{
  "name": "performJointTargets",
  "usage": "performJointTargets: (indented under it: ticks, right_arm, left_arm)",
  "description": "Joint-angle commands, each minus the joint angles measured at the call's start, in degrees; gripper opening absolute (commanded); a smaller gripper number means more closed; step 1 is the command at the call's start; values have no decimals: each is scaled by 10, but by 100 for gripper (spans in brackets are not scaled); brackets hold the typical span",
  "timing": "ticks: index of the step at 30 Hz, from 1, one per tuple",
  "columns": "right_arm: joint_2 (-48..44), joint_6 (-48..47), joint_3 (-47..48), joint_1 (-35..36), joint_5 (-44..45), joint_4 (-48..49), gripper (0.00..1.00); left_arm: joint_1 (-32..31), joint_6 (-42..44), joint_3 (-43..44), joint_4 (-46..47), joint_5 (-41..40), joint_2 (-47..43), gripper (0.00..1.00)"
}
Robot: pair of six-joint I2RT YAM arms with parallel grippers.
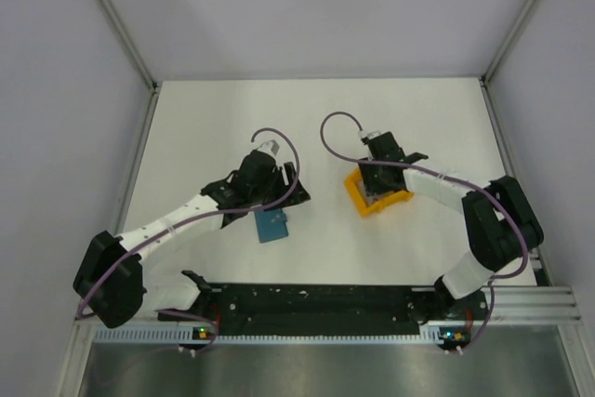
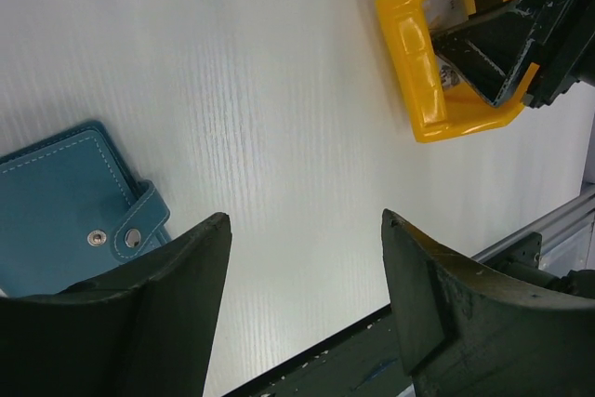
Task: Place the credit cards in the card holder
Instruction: Pick up the credit card from the storage box.
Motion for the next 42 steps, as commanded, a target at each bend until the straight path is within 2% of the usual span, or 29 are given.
performJointTargets:
  ticks: [1,2,7,10,13,20,26,31,36,42]
  right_arm:
    - [3,-1,10,-3,56,6,40]
    - [0,0,10,-4,55,7,35]
    - [-14,-8,13,-4,47,1,31]
    - [-26,-20,13,-4,14,1,17]
    - [-44,-16,15,-2,-14,-4,9]
    - [-103,-16,9,-3,-42,-5,8]
    - [-90,-18,10,0,-63,-6,5]
    - [-47,-14,21,27,32,-24,2]
    - [-18,12,36,58,21,-28,5]
    - [-22,38,34,60,-26,-22,27]
  left_arm:
    - [-2,-4,2,25,2,-6,70]
    - [-2,-4,1,25,2,-6,70]
    - [-2,-5,-6,27,5,-4,70]
    - [-2,-7,-12,32,6,-4,69]
    - [-2,-9,-13,38,11,-2,69]
    - [-2,-10,-14,47,17,4,69]
    - [-2,-12,-18,59,29,15,69]
    - [-2,-13,-16,66,36,22,69]
    - [-2,-14,-11,69,41,33,69]
    - [-2,-14,-10,68,39,36,69]
